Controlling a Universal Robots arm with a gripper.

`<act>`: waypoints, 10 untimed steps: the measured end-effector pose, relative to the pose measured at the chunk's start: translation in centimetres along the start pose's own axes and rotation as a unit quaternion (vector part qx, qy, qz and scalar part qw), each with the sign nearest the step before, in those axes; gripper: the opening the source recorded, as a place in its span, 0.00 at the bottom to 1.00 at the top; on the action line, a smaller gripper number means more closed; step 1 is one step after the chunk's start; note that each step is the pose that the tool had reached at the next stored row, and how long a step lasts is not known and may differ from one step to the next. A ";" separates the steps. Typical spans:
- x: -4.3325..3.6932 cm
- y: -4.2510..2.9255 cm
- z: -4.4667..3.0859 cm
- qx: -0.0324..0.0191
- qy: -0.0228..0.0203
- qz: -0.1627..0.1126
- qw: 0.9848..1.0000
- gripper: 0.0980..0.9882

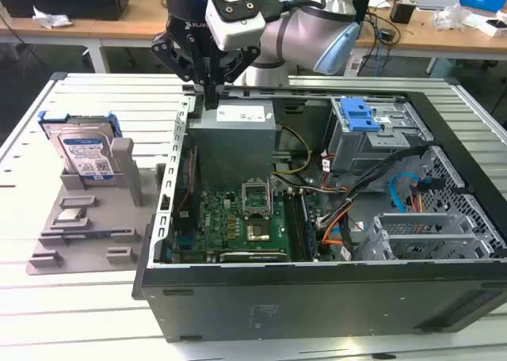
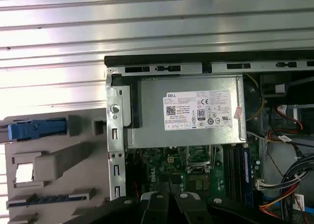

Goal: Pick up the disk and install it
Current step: 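Reach for the disk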

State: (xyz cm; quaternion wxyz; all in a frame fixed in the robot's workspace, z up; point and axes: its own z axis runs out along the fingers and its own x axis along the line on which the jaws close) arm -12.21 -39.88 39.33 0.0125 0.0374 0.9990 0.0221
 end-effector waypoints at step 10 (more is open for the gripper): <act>2.87 -0.22 -0.07 0.000 0.000 0.000 1.000 0.00</act>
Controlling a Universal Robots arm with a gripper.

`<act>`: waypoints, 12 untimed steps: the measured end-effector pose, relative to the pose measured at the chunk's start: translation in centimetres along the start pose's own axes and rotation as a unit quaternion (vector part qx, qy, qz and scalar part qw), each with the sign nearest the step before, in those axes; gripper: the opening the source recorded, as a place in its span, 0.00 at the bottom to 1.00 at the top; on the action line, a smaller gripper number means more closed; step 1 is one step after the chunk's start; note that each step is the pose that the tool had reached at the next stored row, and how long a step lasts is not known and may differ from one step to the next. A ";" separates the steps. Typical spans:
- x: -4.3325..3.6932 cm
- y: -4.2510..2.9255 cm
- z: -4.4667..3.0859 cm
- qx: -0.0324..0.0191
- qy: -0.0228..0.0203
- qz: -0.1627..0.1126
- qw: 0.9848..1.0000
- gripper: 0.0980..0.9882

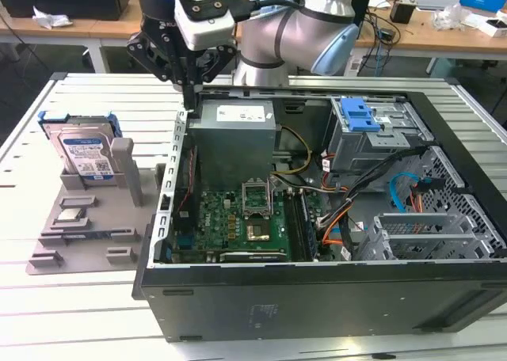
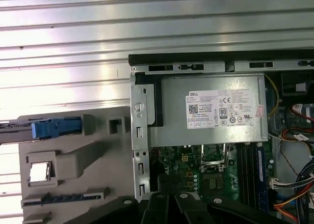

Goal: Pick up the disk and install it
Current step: 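Reach for the disk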

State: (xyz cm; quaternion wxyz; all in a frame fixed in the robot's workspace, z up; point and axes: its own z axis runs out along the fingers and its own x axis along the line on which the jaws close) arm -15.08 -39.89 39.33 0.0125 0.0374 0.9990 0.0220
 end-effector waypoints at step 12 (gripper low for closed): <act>3.82 -0.28 -0.10 0.000 0.000 0.000 1.000 0.00</act>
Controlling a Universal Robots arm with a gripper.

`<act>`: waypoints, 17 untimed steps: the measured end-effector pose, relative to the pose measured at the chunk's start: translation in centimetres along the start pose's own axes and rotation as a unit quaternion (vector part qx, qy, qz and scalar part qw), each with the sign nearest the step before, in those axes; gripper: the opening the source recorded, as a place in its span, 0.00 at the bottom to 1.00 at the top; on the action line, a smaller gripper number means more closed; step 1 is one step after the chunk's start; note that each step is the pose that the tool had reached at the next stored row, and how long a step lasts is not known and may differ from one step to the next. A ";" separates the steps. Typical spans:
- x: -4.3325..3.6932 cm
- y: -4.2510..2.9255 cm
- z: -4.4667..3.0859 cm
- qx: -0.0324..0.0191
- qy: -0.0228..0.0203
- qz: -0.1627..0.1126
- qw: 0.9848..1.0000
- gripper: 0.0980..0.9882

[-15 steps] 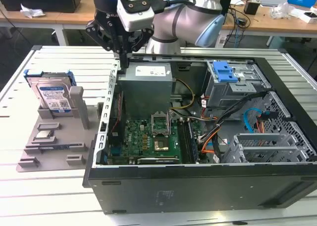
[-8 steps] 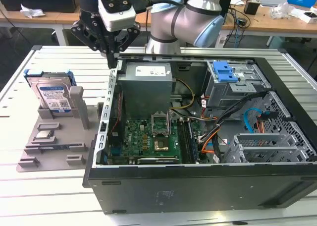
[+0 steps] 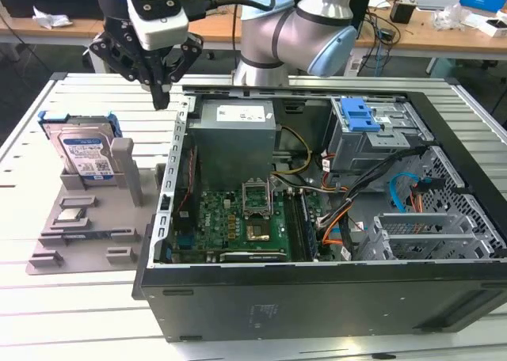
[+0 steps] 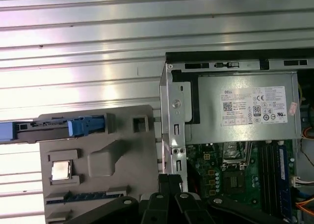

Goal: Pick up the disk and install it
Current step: 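Reach for the disk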

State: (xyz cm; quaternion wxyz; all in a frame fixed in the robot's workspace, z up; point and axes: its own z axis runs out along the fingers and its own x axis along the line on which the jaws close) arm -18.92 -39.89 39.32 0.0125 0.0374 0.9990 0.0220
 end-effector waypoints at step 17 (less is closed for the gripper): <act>3.38 -0.25 -0.09 0.000 0.000 0.000 1.000 0.00</act>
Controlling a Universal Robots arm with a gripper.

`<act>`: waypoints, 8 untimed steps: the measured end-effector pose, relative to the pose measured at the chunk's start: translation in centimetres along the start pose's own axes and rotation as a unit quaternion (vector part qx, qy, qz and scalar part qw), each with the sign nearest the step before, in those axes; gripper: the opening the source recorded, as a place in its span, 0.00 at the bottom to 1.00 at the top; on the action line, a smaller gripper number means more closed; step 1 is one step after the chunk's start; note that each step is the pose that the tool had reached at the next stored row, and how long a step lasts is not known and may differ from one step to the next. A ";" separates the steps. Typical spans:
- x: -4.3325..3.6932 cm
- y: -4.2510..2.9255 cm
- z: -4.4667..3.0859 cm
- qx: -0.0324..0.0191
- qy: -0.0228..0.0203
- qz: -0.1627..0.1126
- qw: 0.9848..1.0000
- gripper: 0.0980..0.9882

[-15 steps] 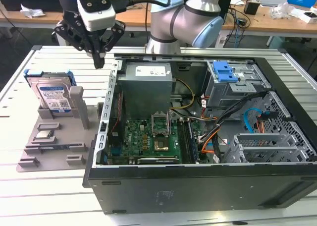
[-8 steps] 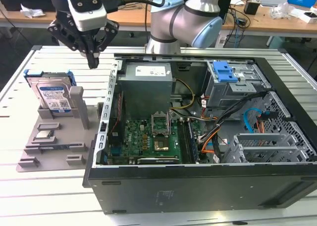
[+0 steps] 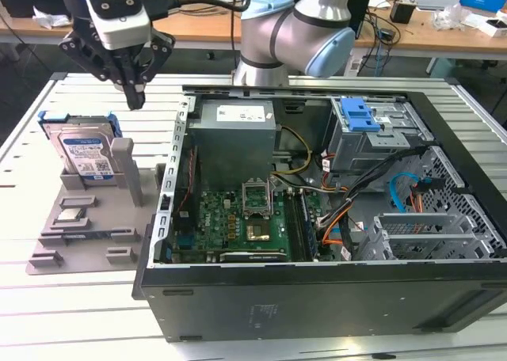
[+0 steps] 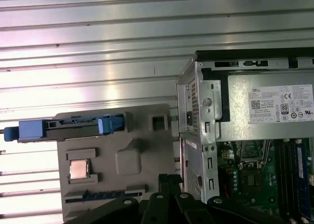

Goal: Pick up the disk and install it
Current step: 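Reach for the disk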

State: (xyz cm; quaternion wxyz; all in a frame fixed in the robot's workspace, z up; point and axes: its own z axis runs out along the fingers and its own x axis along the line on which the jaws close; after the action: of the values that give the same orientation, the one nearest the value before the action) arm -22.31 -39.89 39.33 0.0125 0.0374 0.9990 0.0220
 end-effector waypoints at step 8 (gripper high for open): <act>1.42 -0.10 -0.04 0.000 0.000 0.000 1.000 0.00</act>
State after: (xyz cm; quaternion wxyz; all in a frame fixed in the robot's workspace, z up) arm -23.73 -39.88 39.33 0.0125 0.0374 0.9990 0.0220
